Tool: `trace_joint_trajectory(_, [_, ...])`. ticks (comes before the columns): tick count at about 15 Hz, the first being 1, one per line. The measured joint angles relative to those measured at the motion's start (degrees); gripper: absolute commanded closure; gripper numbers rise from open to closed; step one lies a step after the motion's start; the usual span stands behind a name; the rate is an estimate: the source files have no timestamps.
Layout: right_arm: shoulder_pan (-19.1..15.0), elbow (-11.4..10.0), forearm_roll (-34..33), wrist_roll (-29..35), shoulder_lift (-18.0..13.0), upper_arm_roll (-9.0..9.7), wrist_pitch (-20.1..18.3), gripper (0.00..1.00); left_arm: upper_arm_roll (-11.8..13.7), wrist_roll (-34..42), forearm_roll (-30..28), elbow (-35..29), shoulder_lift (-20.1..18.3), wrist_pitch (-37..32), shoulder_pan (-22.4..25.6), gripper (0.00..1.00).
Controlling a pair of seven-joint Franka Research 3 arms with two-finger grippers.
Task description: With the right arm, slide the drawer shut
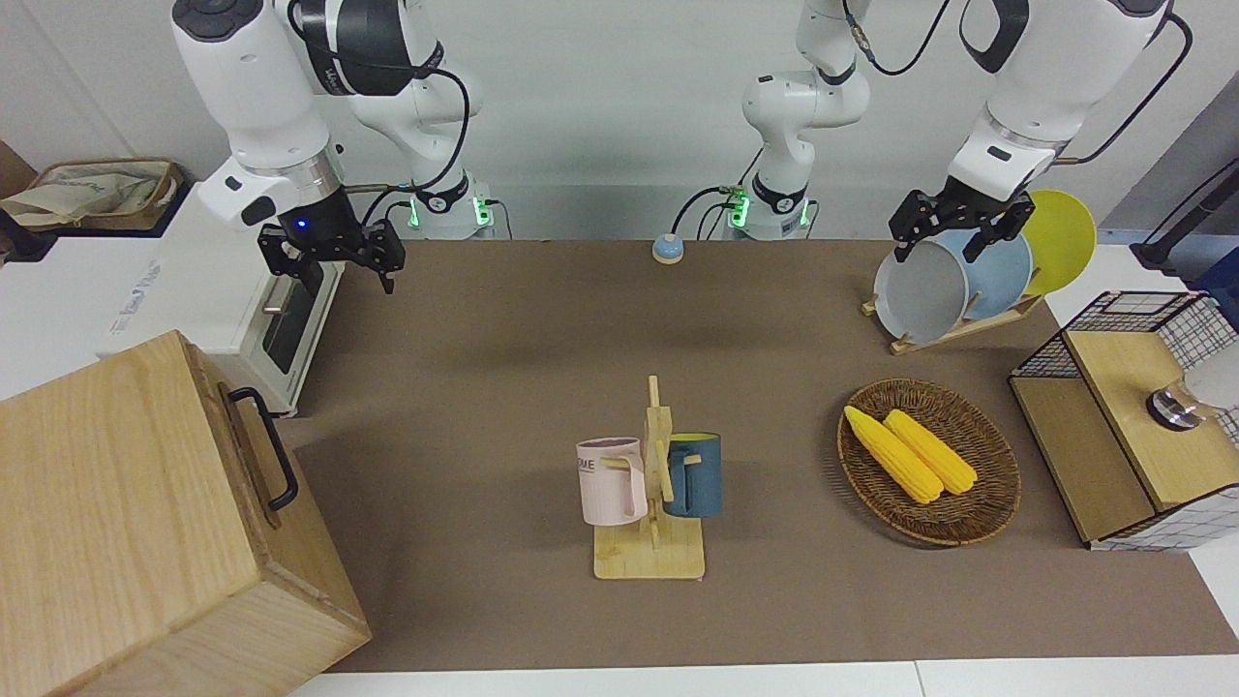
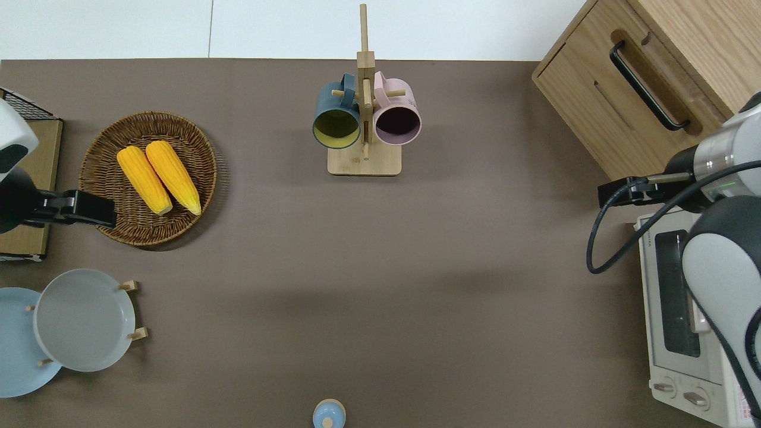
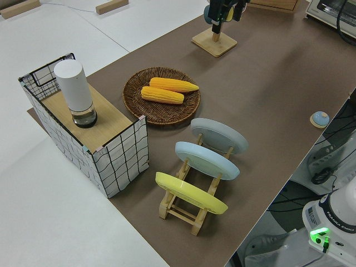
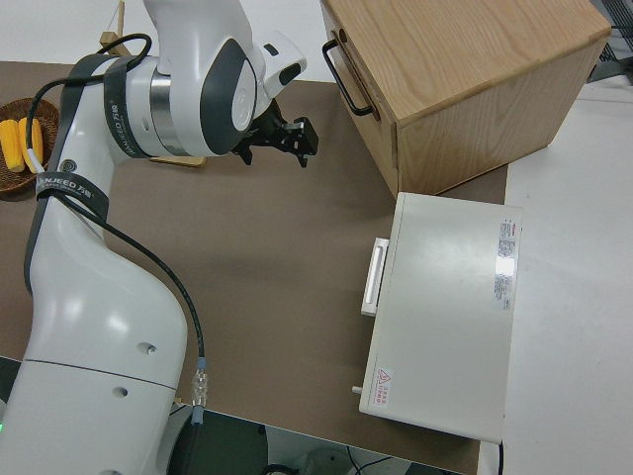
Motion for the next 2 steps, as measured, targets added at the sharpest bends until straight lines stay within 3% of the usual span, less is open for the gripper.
trace_joint_trajectory(2, [0.06, 0.08, -0.28, 0.0, -0.14, 0.09, 0.0, 0.009, 0.0, 0.0, 0.0, 0.0, 0.0, 0.0, 0.0, 0.01])
